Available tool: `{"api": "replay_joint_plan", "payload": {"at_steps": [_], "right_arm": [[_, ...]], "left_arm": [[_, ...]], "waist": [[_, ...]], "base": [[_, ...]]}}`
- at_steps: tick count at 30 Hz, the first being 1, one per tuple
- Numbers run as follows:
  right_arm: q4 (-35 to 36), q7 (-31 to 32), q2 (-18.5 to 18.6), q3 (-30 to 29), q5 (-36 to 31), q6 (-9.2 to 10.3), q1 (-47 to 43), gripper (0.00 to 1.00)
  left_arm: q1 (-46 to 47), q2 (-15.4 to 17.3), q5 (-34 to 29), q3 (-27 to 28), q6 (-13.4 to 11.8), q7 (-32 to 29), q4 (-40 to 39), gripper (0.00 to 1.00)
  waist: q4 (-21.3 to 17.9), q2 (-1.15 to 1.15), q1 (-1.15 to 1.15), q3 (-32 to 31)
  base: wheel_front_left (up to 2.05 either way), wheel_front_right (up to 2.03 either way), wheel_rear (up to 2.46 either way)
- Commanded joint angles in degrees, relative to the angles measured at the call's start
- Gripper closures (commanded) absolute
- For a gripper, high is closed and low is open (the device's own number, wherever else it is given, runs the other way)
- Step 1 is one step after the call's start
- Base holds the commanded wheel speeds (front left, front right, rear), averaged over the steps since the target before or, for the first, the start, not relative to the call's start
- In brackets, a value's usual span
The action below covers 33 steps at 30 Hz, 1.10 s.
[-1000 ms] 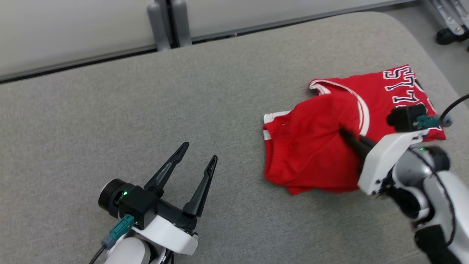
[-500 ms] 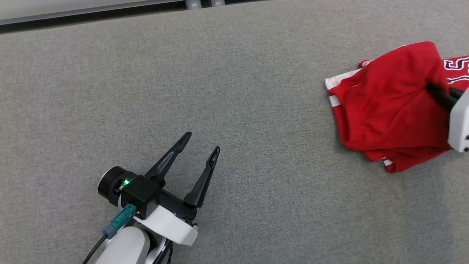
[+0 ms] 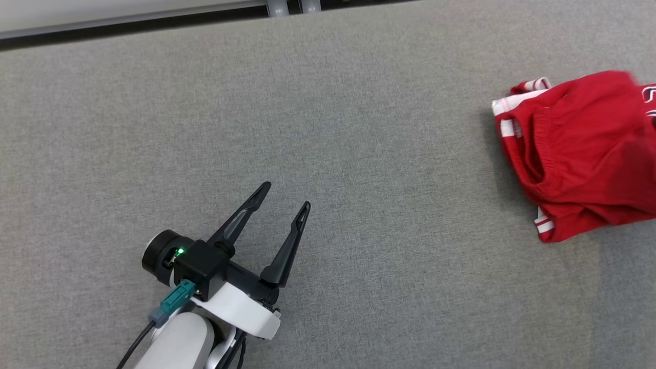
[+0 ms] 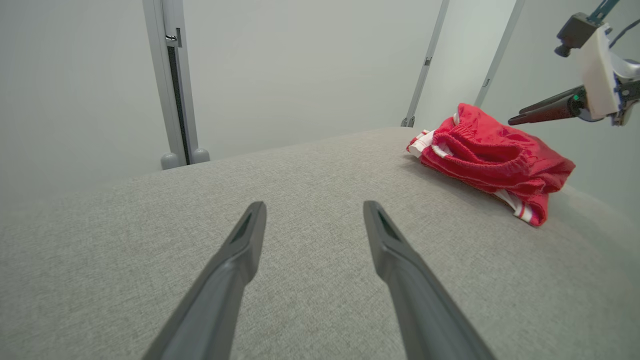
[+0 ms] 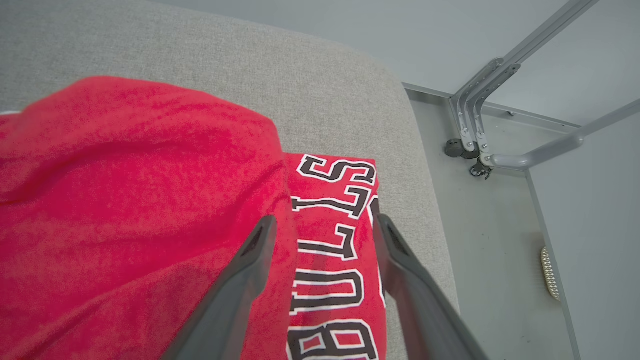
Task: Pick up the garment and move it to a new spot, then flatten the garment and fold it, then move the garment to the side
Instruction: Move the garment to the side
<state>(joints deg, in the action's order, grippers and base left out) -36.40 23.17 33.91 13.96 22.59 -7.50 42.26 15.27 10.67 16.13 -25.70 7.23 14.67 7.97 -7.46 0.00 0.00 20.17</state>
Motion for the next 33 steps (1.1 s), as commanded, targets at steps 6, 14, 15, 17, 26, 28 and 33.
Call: {"api": "replay_joint_plan", "payload": {"at_steps": [6,14,15,17,26,28,33], "right_arm": [[-5.51,-9.55,-2.99,-6.38,-8.31,0.00,0.38,0.00],[0.35,-24.11,-10.28,-14.74,-11.66,0.00,-5.92,0.00],[1.97,-25.32,-11.44,-15.19,-11.35,0.00,-7.26,0.00],[5.50,-27.49,-12.92,-16.13,-11.39,0.00,-9.90,0.00],[18.57,-32.72,-19.85,-14.75,-9.95,0.00,-23.66,0.00],[20.11,-33.43,-21.16,-14.69,-9.68,0.00,-26.71,0.00],[22.34,-35.59,-23.64,-14.14,-9.35,0.00,-32.26,0.00]], "left_arm": [[-1.22,-0.57,1.27,1.20,-0.95,0.41,1.38,0.00],[-5.53,0.93,2.79,7.04,-3.67,0.54,-0.91,0.00],[-6.11,1.23,2.88,8.05,-4.05,0.53,-1.41,0.00],[-7.31,1.72,3.26,9.77,-4.71,0.55,-2.44,0.00],[-13.41,1.76,6.17,16.43,-5.97,0.56,-5.45,0.00],[-14.76,1.19,6.09,17.14,-6.17,0.56,-5.30,0.00],[-16.72,-1.15,6.09,19.30,-5.79,0.56,-3.02,0.00]], "waist": [[0.64,0.00,0.00,-5.36],[2.28,0.00,0.00,-13.41],[2.68,0.00,0.00,-14.18],[3.61,0.00,0.00,-15.61],[6.76,0.00,0.00,-20.88],[7.20,0.00,0.00,-21.60],[7.85,0.00,0.00,-22.99]], "base": [[0.00,0.00,0.00],[0.00,0.00,0.00],[0.00,0.00,0.00],[0.00,0.00,0.00],[0.00,0.00,0.00],[0.00,0.00,0.00],[0.00,0.00,0.00]]}}
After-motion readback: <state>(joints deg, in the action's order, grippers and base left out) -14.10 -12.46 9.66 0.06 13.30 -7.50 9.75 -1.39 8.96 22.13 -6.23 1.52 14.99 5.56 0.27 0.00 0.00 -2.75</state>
